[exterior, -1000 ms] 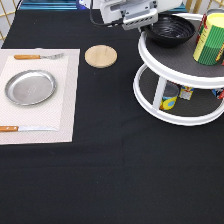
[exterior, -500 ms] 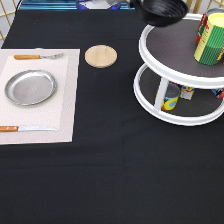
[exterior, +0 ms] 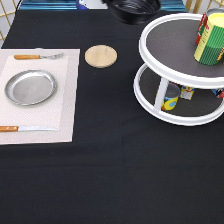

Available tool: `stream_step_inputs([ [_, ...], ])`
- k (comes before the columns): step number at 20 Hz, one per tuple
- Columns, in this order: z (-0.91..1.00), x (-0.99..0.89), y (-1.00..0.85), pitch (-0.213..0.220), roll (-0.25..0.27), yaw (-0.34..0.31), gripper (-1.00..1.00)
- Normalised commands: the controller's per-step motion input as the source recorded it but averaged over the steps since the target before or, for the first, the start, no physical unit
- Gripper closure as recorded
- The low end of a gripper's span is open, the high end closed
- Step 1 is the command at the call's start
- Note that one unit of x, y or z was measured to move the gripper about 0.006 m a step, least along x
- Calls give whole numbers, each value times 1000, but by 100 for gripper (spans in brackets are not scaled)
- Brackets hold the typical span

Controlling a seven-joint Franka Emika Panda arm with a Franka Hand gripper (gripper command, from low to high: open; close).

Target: Pick up the bowl from the lazy Susan and put bowl on the plate

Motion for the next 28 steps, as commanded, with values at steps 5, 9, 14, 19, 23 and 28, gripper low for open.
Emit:
stream_step_inputs([
  [5,-104,-10,-434,-3,0,-227,100],
  [9,-187,-63,-238,-28,0,-299,100],
  [14,-255,-6,-319,-53,0,-268,100],
  [19,-234,0,-451,-47,0,-220,100],
  [23,-153,0,-479,-23,0,-210,100],
  [28,-141,-71,-325,-36,0,-266,100],
])
